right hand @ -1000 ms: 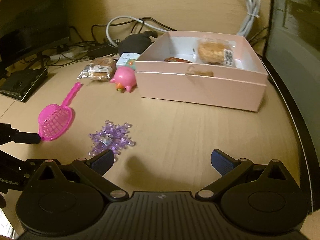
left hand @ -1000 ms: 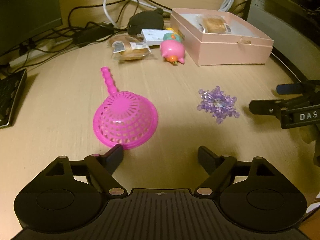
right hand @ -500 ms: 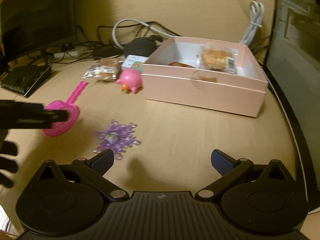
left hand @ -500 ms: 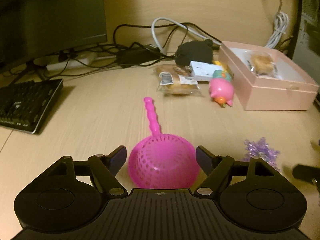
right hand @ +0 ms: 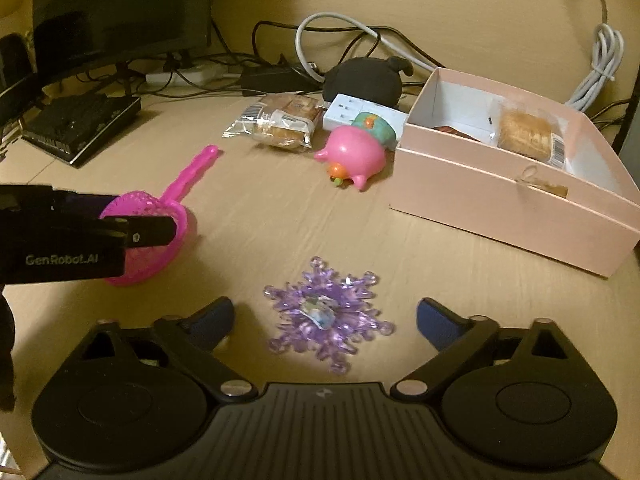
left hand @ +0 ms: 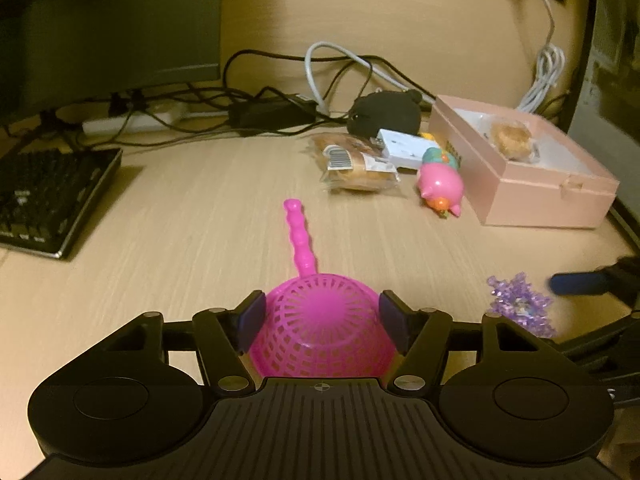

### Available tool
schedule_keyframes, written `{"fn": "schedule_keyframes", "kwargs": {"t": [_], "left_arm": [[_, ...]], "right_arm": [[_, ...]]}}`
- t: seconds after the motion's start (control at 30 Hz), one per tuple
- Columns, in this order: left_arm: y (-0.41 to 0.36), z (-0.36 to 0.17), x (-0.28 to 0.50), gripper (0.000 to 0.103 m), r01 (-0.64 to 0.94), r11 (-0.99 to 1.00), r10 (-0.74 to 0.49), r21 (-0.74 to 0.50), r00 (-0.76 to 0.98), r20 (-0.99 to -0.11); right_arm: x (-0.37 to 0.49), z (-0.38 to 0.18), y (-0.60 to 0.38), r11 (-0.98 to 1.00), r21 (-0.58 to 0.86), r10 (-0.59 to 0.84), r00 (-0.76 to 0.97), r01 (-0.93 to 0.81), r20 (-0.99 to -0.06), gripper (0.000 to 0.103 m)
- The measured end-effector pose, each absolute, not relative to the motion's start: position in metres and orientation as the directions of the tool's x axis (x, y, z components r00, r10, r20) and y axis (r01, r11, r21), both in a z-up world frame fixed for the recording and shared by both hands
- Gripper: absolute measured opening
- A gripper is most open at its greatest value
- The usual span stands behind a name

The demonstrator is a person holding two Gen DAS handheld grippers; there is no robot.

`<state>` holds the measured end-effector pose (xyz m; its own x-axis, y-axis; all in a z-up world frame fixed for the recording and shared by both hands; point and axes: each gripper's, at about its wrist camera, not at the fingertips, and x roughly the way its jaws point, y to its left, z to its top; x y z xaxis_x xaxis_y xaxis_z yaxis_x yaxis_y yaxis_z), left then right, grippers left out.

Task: Organize objects

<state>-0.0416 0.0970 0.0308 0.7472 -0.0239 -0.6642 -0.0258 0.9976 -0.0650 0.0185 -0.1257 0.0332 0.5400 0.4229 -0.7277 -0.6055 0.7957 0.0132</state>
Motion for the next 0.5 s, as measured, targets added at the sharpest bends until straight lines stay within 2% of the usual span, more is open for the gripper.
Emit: {"fn": "schedule_keyframes", "kwargs": {"t": [0.07, 0.1, 0.27, 0.3, 0.33, 0.37, 0.5], "left_arm": [[0.102, 0.033, -0.045, 0.067, -0.004, 0.996, -0.055, -0.089, 0.756, -0.653], [0.103, 0.034, -0.047, 0.067, 0.009, 0.996, -0.067, -0.092, 0.761, -0.646], [0.105, 0.043, -0.062, 0.067, 0.075, 0.993, -0.117, -0.093, 0.776, -0.620], [0.106, 0.047, -0.066, 0.067, 0.090, 0.991, -0.130, -0.095, 0.780, -0.613], [0.107, 0.052, -0.071, 0.067, 0.108, 0.989, -0.147, -0.101, 0.786, -0.601], [0.108, 0.056, -0.073, 0.067, 0.122, 0.987, -0.161, -0.106, 0.790, -0.591], [0.106, 0.072, -0.072, 0.067, 0.184, 0.975, -0.223, -0.126, 0.807, -0.546]], "right_arm": [[0.014, 0.037, -0.122, 0.781, 0.003, 0.427, 0.530, -0.625, -0.733, 0.074], [0.012, 0.039, -0.121, 0.775, 0.002, 0.428, 0.524, -0.631, -0.736, 0.062], [0.000, 0.057, -0.118, 0.779, -0.036, 0.402, 0.543, -0.625, -0.737, 0.062], [-0.003, 0.063, -0.120, 0.786, -0.039, 0.398, 0.552, -0.618, -0.733, 0.057], [-0.005, 0.068, -0.124, 0.792, -0.043, 0.393, 0.563, -0.609, -0.727, 0.023], [-0.006, 0.073, -0.128, 0.796, -0.042, 0.385, 0.558, -0.604, -0.735, 0.014], [-0.007, 0.089, -0.152, 0.831, -0.027, 0.359, 0.573, -0.556, -0.737, 0.013]]}}
